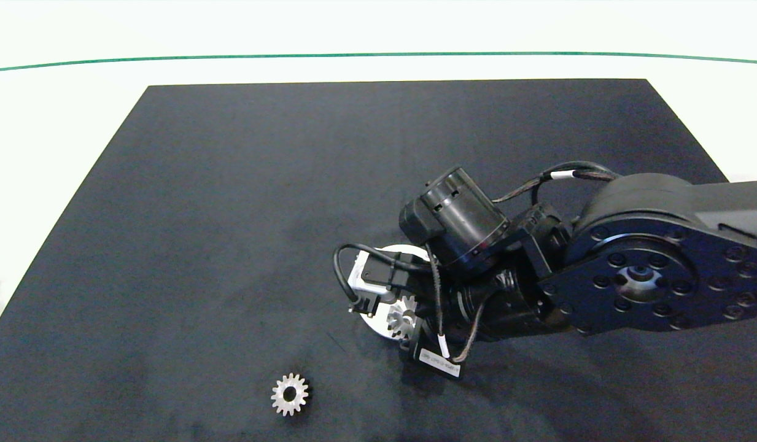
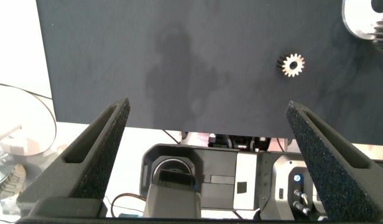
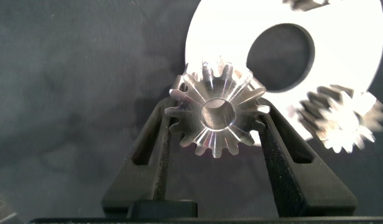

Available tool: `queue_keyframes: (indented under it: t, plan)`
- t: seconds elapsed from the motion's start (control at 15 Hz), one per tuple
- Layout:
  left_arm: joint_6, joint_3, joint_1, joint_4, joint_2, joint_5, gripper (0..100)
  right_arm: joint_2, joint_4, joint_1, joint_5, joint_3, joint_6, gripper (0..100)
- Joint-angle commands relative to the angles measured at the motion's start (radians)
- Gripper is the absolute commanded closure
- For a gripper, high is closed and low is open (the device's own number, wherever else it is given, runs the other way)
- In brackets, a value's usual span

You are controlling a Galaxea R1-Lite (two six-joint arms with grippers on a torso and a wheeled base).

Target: Remove an incorrectly installed larger gear and replace it with the correct smaller gear

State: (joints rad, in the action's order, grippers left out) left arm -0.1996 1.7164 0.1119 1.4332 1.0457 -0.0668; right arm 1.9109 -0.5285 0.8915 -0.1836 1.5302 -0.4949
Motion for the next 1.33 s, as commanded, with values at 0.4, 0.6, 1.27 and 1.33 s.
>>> queue_keyframes:
  t: [0.4, 0.6, 1.27, 1.33]
  plan:
    - [-0.001, 0.0, 0.003, 0.009, 0.0, 0.001, 0, -0.184, -0.001, -0.042, -0.002, -0.19, 0.018, 99]
    - [-0.003, 0.006, 0.003, 0.009, 0.0, 0.001, 0, -0.259, 0.001, -0.094, 0.009, -0.32, 0.021, 99]
    - [-0.001, 0.006, 0.003, 0.009, -0.003, 0.001, 0, -0.291, 0.148, -0.131, 0.046, -0.548, 0.088, 99]
    - [-0.001, 0.006, 0.003, 0.009, -0.003, 0.001, 0, -0.291, 0.148, -0.141, 0.046, -0.555, 0.088, 99]
